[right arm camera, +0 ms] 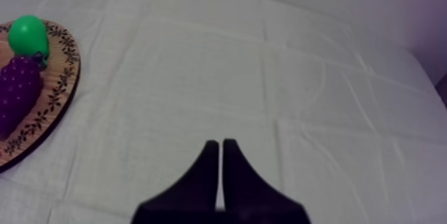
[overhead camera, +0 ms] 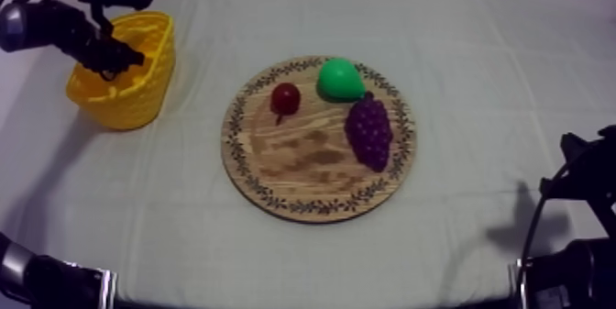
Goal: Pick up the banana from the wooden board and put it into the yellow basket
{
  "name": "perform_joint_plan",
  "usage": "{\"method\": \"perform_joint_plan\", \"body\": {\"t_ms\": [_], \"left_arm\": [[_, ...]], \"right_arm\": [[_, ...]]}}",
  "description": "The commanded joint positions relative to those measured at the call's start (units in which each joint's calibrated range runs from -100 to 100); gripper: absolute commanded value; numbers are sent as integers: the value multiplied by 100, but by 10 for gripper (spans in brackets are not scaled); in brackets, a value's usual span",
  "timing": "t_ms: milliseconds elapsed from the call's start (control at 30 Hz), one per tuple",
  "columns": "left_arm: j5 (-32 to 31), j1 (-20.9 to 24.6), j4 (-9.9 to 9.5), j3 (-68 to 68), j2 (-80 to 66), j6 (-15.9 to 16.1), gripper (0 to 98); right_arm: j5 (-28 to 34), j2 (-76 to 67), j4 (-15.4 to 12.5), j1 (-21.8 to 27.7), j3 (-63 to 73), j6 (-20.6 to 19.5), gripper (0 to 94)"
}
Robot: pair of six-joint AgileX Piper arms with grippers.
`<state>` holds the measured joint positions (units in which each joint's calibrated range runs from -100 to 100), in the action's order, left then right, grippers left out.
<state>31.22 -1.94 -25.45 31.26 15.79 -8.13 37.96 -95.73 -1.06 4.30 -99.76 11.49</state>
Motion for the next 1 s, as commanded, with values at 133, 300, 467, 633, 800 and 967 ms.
{"method": "perform_joint_plan", "body": {"t_ms": [133,300,467,633,800,967], "left_arm": [[-247,42,131,133,-111,184,368],[-321,53,264,298,-301,314,369],[-540,0,371,660,-739,470,217],[-907,-75,393,1277,-1566,360,45],[-920,-160,693,1930,-2686,437,7],[-754,-243,884,2614,-3908,203,1]], "right_arm": [[3,-2,1,-1,-2,1,3],[3,-2,1,-1,-2,1,3],[3,-2,1,-1,-2,1,3],[3,-2,1,-1,-2,1,3],[3,-2,1,-1,-2,1,3],[3,-2,1,-1,-2,1,3]]}}
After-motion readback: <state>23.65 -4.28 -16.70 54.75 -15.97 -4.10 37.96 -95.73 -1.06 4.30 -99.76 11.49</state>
